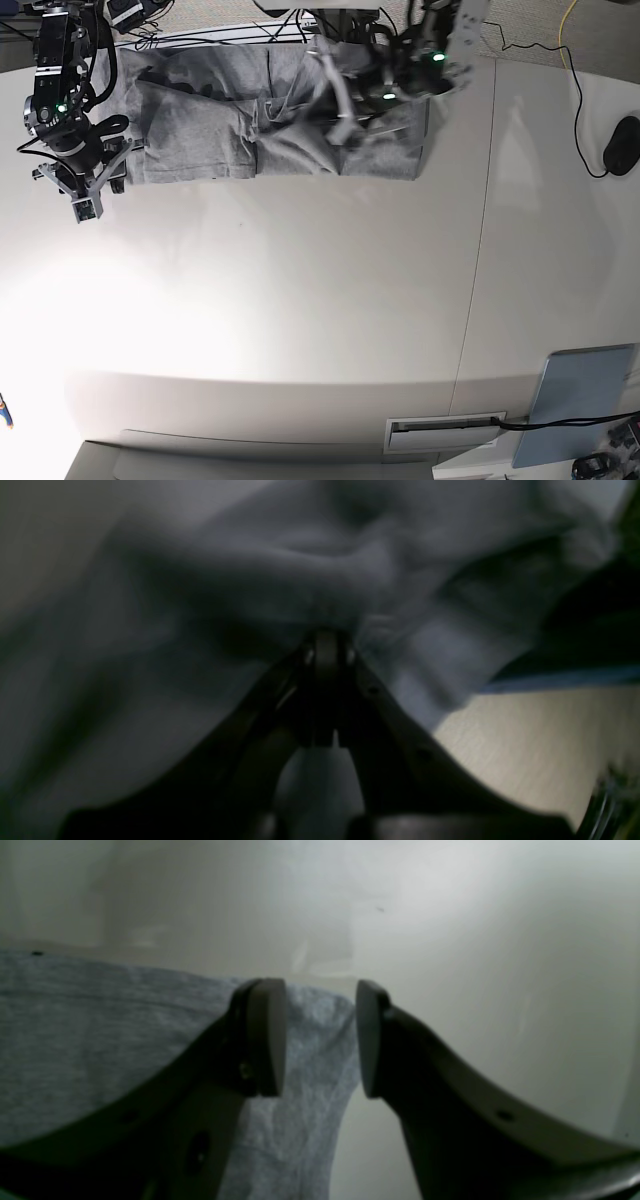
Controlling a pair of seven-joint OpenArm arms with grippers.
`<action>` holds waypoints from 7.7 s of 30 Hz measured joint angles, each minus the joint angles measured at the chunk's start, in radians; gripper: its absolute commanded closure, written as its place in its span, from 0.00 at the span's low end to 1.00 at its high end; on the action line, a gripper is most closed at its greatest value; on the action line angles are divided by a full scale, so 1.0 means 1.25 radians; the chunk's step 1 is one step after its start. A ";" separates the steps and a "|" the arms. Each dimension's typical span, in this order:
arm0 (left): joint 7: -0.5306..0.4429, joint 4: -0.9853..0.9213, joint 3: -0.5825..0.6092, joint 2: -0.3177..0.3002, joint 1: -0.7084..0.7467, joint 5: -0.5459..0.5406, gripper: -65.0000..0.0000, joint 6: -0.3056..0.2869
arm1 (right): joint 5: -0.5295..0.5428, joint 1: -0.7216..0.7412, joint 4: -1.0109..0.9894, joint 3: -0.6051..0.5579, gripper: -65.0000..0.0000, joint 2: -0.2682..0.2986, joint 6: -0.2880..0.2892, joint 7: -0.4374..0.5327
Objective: Fold the T-shirt properly
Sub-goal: 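Lay the strip end over the middle and release the left gripper, then grasp the folded shirt edge with the right gripper, then fold the shirt end with the right gripper toward the left gripper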
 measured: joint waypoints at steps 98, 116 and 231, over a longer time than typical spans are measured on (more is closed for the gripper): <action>-0.001 0.135 -0.399 -0.028 0.112 -0.036 0.58 -0.048 | 0.470 -0.249 0.000 0.002 0.64 -0.110 0.222 -0.139; 0.005 0.135 -0.403 -0.029 0.112 -0.016 0.58 -0.042 | 0.436 -0.249 0.000 0.002 0.64 -0.154 0.246 -0.146; 0.005 0.134 -0.402 -0.029 0.136 -0.016 0.58 -0.042 | 0.176 -0.157 -0.001 -0.388 0.88 -0.227 0.091 0.016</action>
